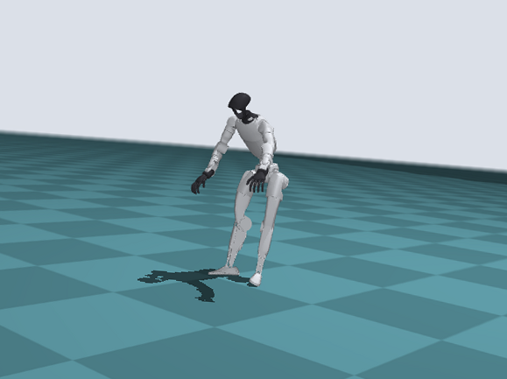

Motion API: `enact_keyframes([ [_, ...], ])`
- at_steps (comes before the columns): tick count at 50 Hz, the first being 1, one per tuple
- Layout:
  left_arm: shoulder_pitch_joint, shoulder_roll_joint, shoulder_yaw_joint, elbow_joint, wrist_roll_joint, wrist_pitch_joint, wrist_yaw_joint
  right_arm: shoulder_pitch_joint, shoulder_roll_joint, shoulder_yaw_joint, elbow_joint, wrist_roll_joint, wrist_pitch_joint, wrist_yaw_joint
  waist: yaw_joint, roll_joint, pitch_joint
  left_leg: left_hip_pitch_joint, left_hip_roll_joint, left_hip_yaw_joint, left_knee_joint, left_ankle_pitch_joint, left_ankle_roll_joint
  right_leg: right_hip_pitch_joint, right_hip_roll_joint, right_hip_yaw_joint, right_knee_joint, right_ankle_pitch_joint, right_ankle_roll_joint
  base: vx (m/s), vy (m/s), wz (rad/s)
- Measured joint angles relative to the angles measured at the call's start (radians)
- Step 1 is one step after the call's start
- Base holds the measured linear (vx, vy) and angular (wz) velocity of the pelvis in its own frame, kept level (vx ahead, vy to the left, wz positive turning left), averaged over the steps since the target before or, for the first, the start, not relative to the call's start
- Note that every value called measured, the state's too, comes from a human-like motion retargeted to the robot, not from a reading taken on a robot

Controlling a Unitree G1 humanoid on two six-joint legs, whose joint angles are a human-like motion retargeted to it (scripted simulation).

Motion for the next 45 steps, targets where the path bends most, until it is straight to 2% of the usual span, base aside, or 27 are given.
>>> enact_keyframes([
  [4, 0.004, -0.092, -0.129, -0.222, 0.074, -0.070, 0.079, 0.002, 0.008, 0.012, 0.011, 0.013, -0.014, 0.003, -0.011, -0.002, 0.000, -0.007, 0.007, -0.009, 0.000, 0.001, 0.000, 0.000, 0.005, -0.007, 0.000, -0.008, 0.000, 0.00, 0.00, 0.00],
  [7, 0.011, -0.127, -0.275, -0.526, 0.143, -0.198, 0.135, 0.012, 0.011, 0.003, -0.014, 0.015, -0.038, -0.006, -0.026, 0.000, 0.000, -0.011, 0.011, -0.016, 0.000, -0.001, 0.000, 0.000, 0.008, -0.014, 0.000, -0.016, 0.000, 0.00, 0.00, 0.00],
  [10, -0.023, -0.135, -0.433, -0.823, 0.177, -0.332, 0.104, 0.019, 0.007, 0.003, -0.049, -0.005, -0.061, -0.014, -0.037, 0.002, 0.000, -0.014, 0.013, -0.018, 0.000, -0.002, 0.000, 0.000, 0.010, -0.017, 0.002, -0.021, 0.000, 0.00, 0.00, 0.00],
  [12, -0.065, -0.131, -0.518, -0.920, 0.256, -0.377, 0.093, 0.022, -0.003, 0.006, -0.069, -0.021, -0.074, -0.025, -0.038, 0.005, 0.000, -0.013, 0.014, -0.016, 0.000, 0.000, 0.000, -0.002, 0.011, -0.016, 0.003, -0.021, 0.000, 0.00, 0.00, 0.00],
  [15, -0.083, -0.099, -0.558, -0.904, 0.376, -0.372, 0.123, 0.022, -0.017, 0.003, -0.084, -0.039, -0.081, -0.040, -0.030, 0.010, 0.000, -0.011, 0.013, -0.009, 0.000, 0.002, 0.000, -0.003, 0.011, -0.010, 0.001, -0.015, 0.000, 0.00, 0.00, 0.00],
  [17, -0.044, -0.061, -0.505, -0.799, 0.367, -0.332, 0.131, 0.016, -0.018, -0.005, -0.079, -0.044, -0.071, -0.043, -0.024, 0.010, 0.000, -0.011, 0.010, -0.002, 0.000, 0.003, 0.000, -0.008, 0.008, -0.002, 0.000, -0.010, 0.000, 0.00, 0.00, 0.00],
  [20, 0.053, -0.020, -0.343, -0.569, 0.246, -0.248, 0.082, 0.007, -0.009, -0.005, -0.061, -0.047, -0.043, -0.035, -0.026, 0.011, 0.000, -0.004, 0.005, 0.009, 0.000, 0.004, 0.000, -0.006, 0.003, 0.011, 0.000, -0.004, 0.000, 0.00, 0.00, 0.00],
  [22, 0.087, -0.016, -0.229, -0.383, 0.150, -0.161, 0.045, -0.004, -0.004, 0.004, -0.043, -0.041, -0.024, -0.031, -0.032, 0.014, 0.000, 0.000, 0.003, 0.014, 0.000, 0.004, 0.000, -0.007, 0.001, 0.019, 0.000, -0.002, 0.000, 0.00, 0.00, 0.00],
  [25, 0.085, -0.040, -0.084, -0.091, 0.093, -0.018, 0.077, -0.016, 0.002, 0.019, -0.016, -0.045, -0.003, -0.038, -0.041, 0.018, 0.000, 0.002, 0.003, 0.018, 0.000, 0.003, 0.000, -0.009, -0.001, 0.028, 0.000, -0.002, 0.000, 0.00, 0.00, 0.00],
  [27, 0.076, -0.059, 0.041, 0.012, 0.172, 0.012, 0.065, -0.002, 0.001, -0.028, -0.029, -0.071, -0.022, -0.031, -0.058, 0.041, -0.038, -0.094, 0.023, 0.034, 0.042, -0.002, 0.000, -0.098, -0.017, 0.006, 0.053, -0.021, 0.000, 0.00, 0.00, 0.00],
  [28, 0.084, -0.074, 0.041, 0.013, 0.125, 0.024, 0.099, 0.002, -0.004, -0.009, -0.022, -0.060, -0.011, -0.034, -0.051, 0.036, -0.009, -0.023, 0.011, 0.026, 0.010, 0.002, 0.000, -0.040, -0.012, 0.018, 0.040, -0.024, 0.000, 0.00, 0.00, 0.00],
  [30, 0.099, -0.069, 0.030, -0.082, 0.129, -0.030, 0.122, -0.010, 0.019, -0.021, -0.020, -0.029, -0.027, -0.050, -0.062, 0.034, -0.037, -0.116, 0.020, 0.039, 0.035, 0.008, 0.000, -0.121, -0.020, 0.004, 0.054, -0.015, 0.000, 0.00, 0.00, 0.00],
  [32, 0.154, -0.092, -0.004, -0.284, 0.105, -0.075, 0.203, 0.002, 0.013, -0.020, -0.026, -0.045, -0.022, -0.058, -0.041, 0.029, -0.035, -0.074, 0.019, 0.035, 0.000, 0.017, 0.000, -0.091, 0.002, 0.024, 0.018, -0.007, 0.000, 0.08, -0.09, -0.22],
  [34, 0.209, -0.129, -0.055, -0.507, 0.106, -0.127, 0.262, 0.032, 0.001, -0.019, -0.044, -0.069, -0.022, -0.068, -0.036, 0.021, 0.000, 0.006, 0.011, 0.019, 0.000, 0.003, 0.000, -0.008, 0.008, 0.030, 0.001, -0.005, 0.000, 0.02, -0.04, -0.05],
  [38, 0.198, -0.132, -0.240, -0.907, 0.267, -0.279, 0.271, 0.040, 0.005, -0.005, -0.082, -0.114, -0.059, -0.096, -0.050, 0.004, 0.000, 0.003, 0.017, 0.017, 0.000, 0.006, 0.000, -0.010, 0.015, 0.026, 0.001, -0.004, 0.000, -0.01, 0.00, 0.02],
  [39, 0.176, -0.122, -0.282, -0.970, 0.345, -0.321, 0.255, 0.038, 0.007, -0.017, -0.096, -0.128, -0.080, -0.108, -0.056, 0.004, -0.016, -0.045, 0.028, 0.026, 0.016, 0.007, 0.000, -0.057, 0.010, 0.017, 0.024, -0.010, 0.000, -0.09, 0.00, 0.11],
  [40, 0.152, -0.109, -0.318, -1.023, 0.434, -0.365, 0.233, 0.036, 0.011, -0.038, -0.112, -0.142, -0.105, -0.123, -0.063, 0.005, -0.039, -0.116, 0.045, 0.041, 0.041, 0.009, 0.000, -0.126, 0.003, 0.003, 0.059, -0.021, 0.000, -0.05, -0.01, 0.06],
  [41, 0.123, -0.113, -0.371, -1.039, 0.440, -0.371, 0.251, 0.026, 0.005, -0.004, -0.107, -0.139, -0.097, -0.121, -0.062, -0.004, -0.016, -0.052, 0.030, 0.027, 0.016, 0.009, 0.000, -0.064, 0.011, 0.016, 0.025, -0.010, 0.000, 0.00, 0.00, 0.00],
  [43, 0.100, -0.101, -0.422, -1.031, 0.461, -0.371, 0.252, 0.015, -0.002, 0.015, -0.109, -0.143, -0.099, -0.129, -0.043, -0.031, 0.000, -0.006, 0.017, 0.039, 0.000, 0.009, 0.000, -0.064, -0.006, 0.034, 0.080, -0.033, 0.000, -0.06, -0.05, -0.41],
  [45, 0.104, -0.069, -0.414, -0.976, 0.459, -0.354, 0.240, 0.001, -0.011, 0.006, -0.109, -0.147, -0.097, -0.133, -0.030, -0.035, 0.000, -0.017, 0.016, 0.047, 0.000, 0.011, 0.000, -0.086, -0.012, 0.039, 0.097, -0.039, 0.000, -0.04, -0.01, -0.17],
])
